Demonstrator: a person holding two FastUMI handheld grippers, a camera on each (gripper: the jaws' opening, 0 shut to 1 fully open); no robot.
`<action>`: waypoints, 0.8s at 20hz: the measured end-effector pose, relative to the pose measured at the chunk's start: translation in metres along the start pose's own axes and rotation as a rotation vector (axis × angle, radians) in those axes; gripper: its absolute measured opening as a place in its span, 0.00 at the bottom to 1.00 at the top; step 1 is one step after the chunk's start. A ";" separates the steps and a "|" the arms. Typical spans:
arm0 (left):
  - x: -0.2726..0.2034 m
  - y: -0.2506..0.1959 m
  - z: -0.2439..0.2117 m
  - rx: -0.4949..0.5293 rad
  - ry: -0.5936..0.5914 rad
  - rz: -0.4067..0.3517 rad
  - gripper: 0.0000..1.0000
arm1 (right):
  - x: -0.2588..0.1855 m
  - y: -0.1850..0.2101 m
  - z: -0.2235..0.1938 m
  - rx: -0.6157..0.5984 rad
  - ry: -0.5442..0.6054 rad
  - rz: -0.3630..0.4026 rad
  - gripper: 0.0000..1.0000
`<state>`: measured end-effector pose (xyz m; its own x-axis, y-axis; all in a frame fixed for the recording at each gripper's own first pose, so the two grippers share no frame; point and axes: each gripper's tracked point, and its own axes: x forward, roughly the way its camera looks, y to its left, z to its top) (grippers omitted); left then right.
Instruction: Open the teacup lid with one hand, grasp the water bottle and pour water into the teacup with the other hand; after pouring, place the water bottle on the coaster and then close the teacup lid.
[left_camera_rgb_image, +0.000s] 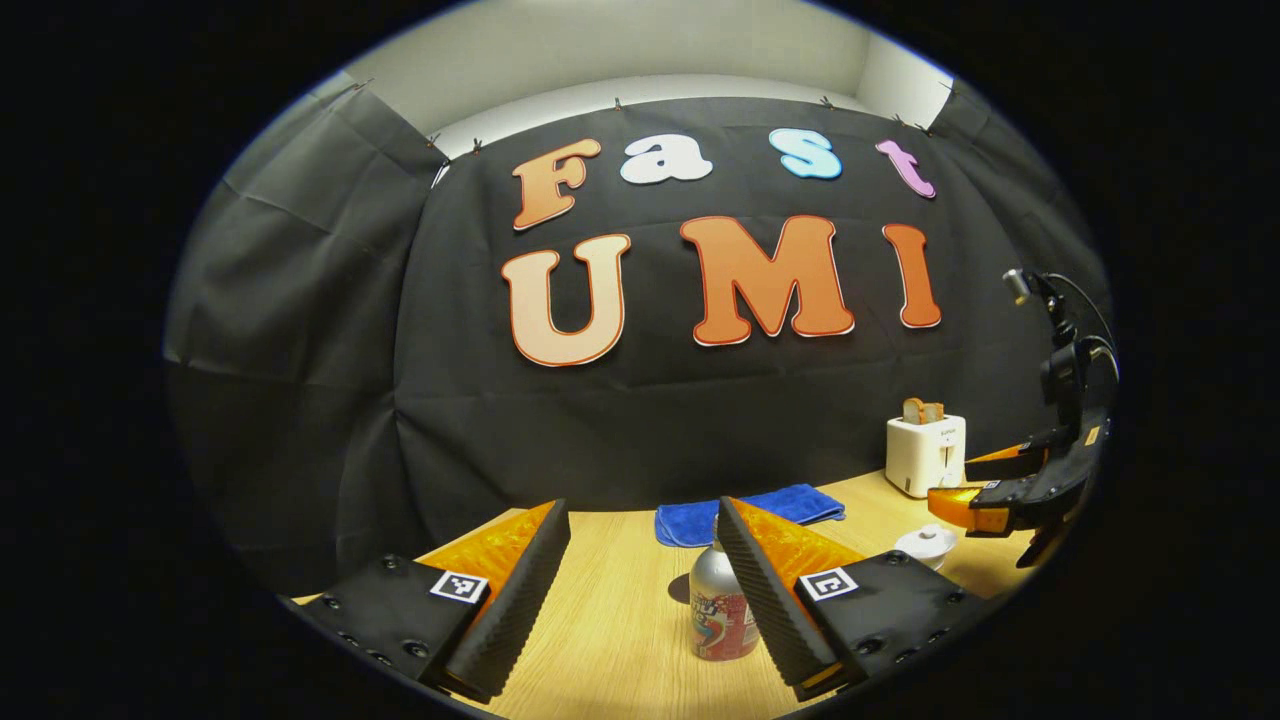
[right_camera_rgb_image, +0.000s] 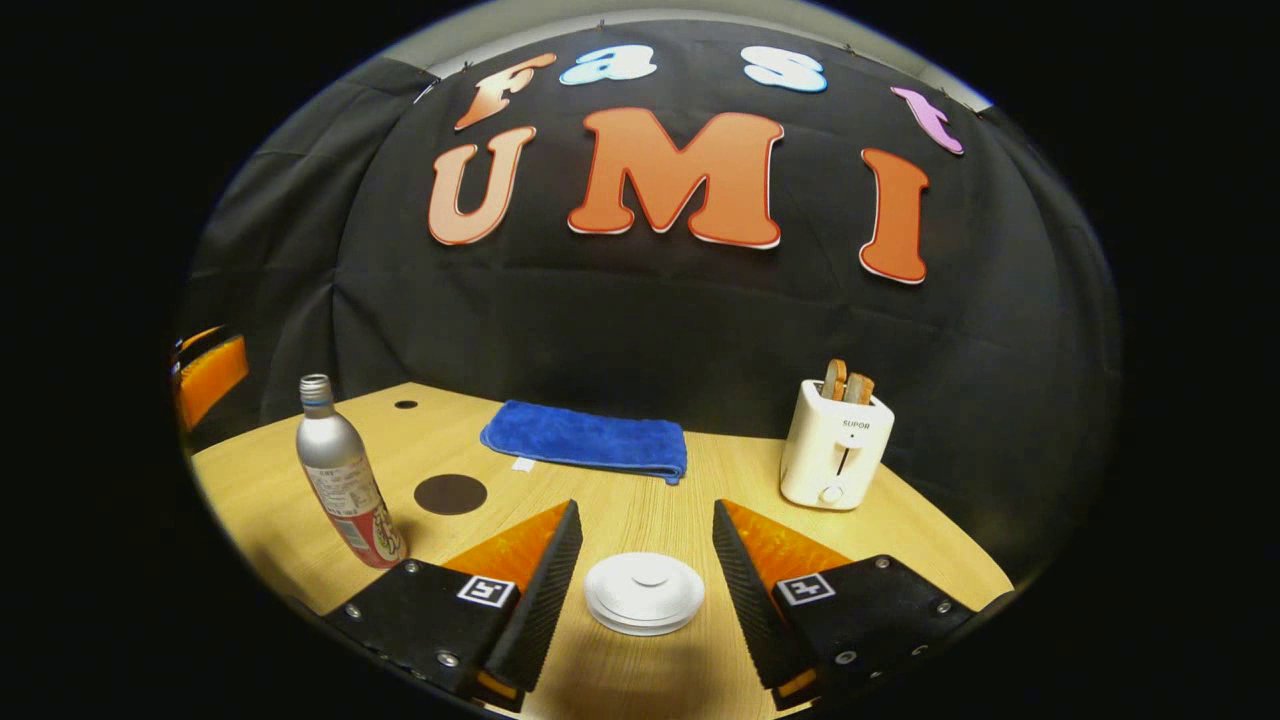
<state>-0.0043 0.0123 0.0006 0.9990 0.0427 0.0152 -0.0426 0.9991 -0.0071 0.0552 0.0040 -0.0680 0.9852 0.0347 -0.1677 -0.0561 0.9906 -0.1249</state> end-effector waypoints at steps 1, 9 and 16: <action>0.000 0.000 -0.001 0.004 0.004 0.003 0.95 | 0.004 0.000 -0.005 0.004 0.015 0.002 0.79; 0.004 0.004 -0.009 0.012 0.025 0.007 0.97 | 0.024 0.011 -0.044 0.019 0.124 0.044 0.59; 0.007 0.001 -0.017 0.015 0.036 0.003 0.95 | 0.033 0.005 -0.057 0.025 0.162 0.037 0.39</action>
<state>0.0033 0.0136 -0.0164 0.9987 0.0460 -0.0208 -0.0458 0.9989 0.0082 0.0777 0.0028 -0.1299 0.9434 0.0517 -0.3275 -0.0860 0.9921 -0.0911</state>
